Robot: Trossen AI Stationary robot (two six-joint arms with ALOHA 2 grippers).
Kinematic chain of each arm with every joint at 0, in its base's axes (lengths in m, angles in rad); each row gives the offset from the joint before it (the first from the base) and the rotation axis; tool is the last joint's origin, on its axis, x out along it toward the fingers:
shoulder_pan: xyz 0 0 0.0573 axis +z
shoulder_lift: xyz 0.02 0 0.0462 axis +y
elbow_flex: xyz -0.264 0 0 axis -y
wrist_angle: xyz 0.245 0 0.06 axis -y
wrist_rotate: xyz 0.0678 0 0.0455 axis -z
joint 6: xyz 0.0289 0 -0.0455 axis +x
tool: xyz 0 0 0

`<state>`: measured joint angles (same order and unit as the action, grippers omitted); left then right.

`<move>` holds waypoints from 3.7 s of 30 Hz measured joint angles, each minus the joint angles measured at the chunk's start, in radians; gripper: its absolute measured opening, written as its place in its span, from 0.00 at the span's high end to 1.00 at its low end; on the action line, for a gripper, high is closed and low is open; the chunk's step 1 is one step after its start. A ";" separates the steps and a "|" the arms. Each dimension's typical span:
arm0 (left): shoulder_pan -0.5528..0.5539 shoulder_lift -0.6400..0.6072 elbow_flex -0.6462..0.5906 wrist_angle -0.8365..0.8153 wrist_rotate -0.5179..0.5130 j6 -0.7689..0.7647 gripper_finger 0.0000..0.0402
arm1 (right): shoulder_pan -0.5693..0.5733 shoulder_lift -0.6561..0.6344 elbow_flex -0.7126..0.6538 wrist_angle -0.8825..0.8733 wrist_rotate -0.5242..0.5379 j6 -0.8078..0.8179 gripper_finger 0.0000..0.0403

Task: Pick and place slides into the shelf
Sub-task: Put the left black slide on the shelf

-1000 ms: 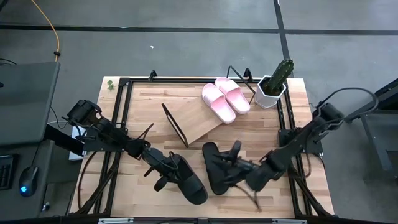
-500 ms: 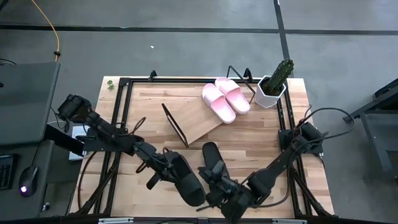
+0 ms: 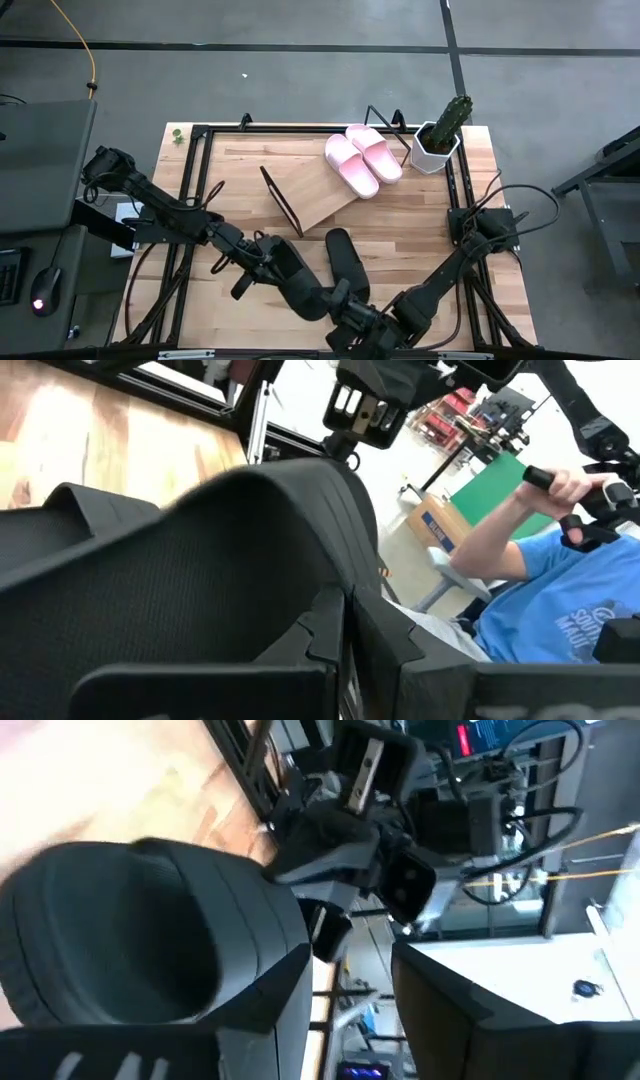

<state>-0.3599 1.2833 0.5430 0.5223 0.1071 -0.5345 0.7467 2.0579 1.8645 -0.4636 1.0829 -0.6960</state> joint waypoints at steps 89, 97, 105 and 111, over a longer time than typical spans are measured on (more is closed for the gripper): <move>0.000 -0.070 0.001 -0.020 0.016 0.065 0.99 | -0.080 0.031 -0.001 0.036 -0.175 0.042 1.00; 0.000 -0.070 0.001 -0.023 0.029 0.098 0.87 | -0.079 0.031 -0.001 0.045 -0.176 0.042 1.00; 0.000 -0.070 0.001 -0.025 0.034 0.098 0.69 | -0.075 0.031 -0.001 0.045 -0.133 0.044 1.00; 0.000 -0.070 0.001 -0.024 0.034 0.133 0.63 | -0.057 0.031 -0.001 0.077 -0.085 0.044 1.00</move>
<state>-0.3599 1.2129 0.5438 0.4980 0.1413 -0.4012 0.6893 2.0892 1.8633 -0.3865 0.9982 -0.6518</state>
